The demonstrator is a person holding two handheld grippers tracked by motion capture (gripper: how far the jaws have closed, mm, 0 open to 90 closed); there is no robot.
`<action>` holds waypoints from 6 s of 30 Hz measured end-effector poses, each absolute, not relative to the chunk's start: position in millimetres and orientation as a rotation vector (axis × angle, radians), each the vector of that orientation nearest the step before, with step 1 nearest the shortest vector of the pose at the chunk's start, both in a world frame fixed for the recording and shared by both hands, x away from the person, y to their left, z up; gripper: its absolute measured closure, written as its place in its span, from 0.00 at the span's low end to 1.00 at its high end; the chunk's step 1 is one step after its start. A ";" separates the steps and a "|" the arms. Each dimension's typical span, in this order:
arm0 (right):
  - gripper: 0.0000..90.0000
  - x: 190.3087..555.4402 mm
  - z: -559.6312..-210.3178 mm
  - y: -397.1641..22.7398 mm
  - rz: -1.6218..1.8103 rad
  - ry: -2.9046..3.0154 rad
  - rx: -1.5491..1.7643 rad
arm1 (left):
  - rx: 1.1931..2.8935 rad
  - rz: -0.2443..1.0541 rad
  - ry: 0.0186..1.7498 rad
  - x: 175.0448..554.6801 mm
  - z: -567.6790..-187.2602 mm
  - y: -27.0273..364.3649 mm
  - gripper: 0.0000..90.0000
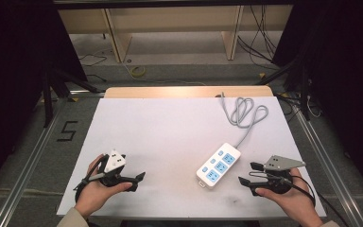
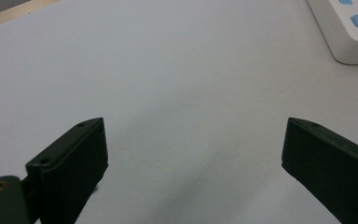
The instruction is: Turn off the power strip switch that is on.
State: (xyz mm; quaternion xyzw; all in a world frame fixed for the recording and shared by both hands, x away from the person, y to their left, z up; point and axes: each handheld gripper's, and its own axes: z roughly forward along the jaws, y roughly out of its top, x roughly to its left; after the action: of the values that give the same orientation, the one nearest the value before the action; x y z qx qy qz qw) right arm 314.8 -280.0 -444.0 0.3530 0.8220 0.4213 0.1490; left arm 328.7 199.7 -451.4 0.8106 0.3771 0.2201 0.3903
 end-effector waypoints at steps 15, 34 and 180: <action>0.77 320.6 -428.9 -276.8 1.189 2.332 1.000 | 2.061 0.561 0.957 329.4 -452.1 199.5 0.08; 1.00 337.2 -420.7 -255.6 1.129 2.375 0.984 | 2.062 0.564 0.956 330.1 -451.9 198.6 0.09; 1.00 420.6 -433.8 -156.4 0.664 2.787 1.050 | 2.052 0.561 0.949 334.4 -451.9 194.1 0.11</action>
State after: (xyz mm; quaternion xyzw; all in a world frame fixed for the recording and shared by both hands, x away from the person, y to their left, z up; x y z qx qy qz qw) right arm 420.6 -156.4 -433.8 0.3439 0.9124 0.2175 0.0451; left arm 334.4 194.1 -451.9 0.8093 0.3742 0.2213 0.3951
